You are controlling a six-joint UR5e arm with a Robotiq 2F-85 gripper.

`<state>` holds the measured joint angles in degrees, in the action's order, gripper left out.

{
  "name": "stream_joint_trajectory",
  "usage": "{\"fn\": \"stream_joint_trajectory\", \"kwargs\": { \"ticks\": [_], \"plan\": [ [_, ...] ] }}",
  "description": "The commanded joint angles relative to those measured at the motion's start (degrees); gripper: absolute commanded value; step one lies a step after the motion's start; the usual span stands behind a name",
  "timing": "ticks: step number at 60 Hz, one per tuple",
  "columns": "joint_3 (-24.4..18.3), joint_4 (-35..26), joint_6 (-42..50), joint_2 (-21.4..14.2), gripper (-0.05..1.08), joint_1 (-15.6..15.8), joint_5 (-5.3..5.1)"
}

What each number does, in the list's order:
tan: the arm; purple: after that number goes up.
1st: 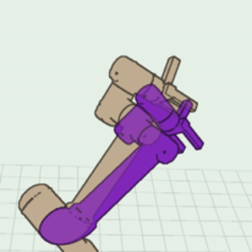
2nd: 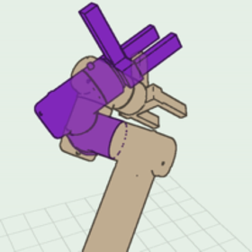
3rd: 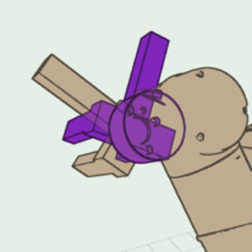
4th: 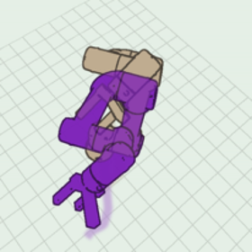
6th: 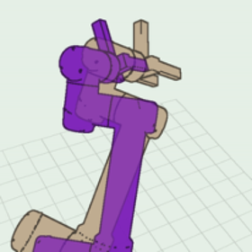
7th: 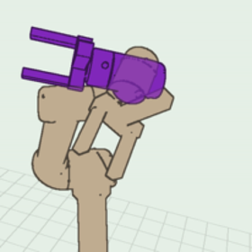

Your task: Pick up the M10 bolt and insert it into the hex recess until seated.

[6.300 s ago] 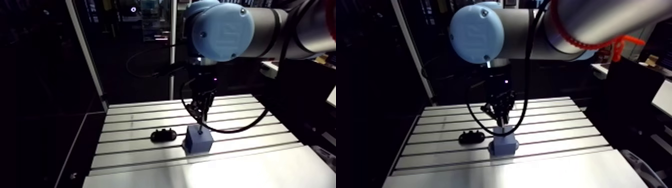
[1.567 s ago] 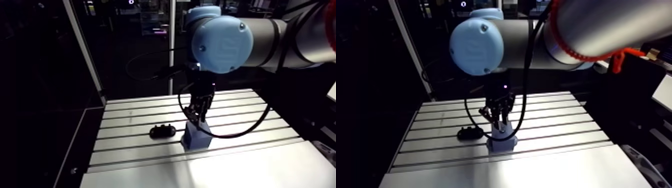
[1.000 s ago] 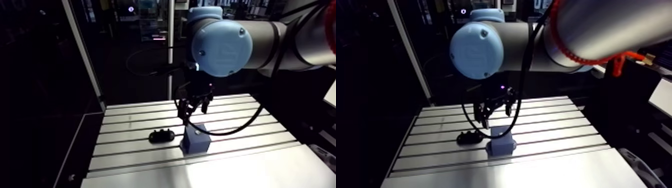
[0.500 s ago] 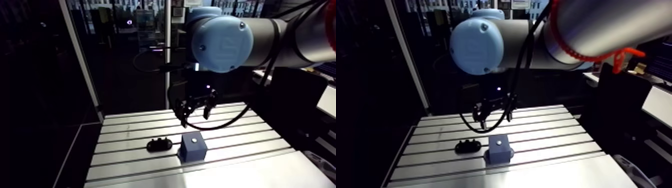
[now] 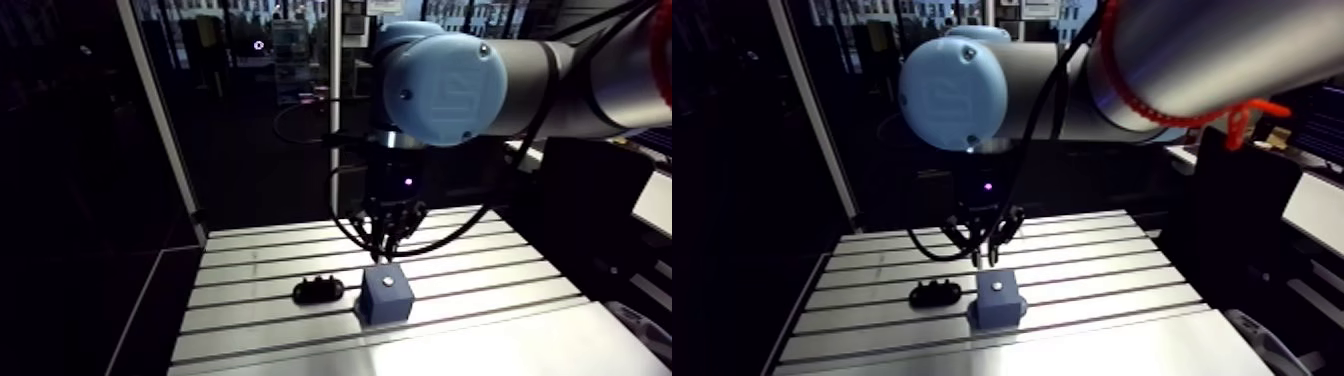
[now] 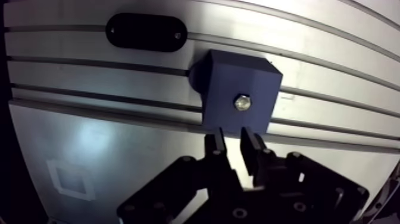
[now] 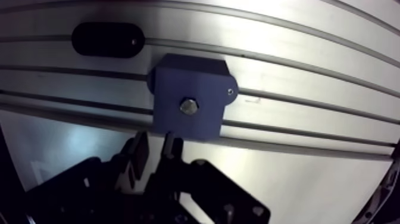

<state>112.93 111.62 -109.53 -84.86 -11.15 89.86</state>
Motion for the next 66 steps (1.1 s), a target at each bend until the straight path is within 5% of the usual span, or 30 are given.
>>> {"fn": "stream_joint_trajectory", "kwargs": {
  "ticks": [1, 66],
  "plan": [
    [0.23, 0.22, -0.29, 0.35, 1.06, 0.07, 0.01],
    [2.49, 4.71, 0.42, 2.46, 1.06, -1.33, 0.37]
  ]
}}
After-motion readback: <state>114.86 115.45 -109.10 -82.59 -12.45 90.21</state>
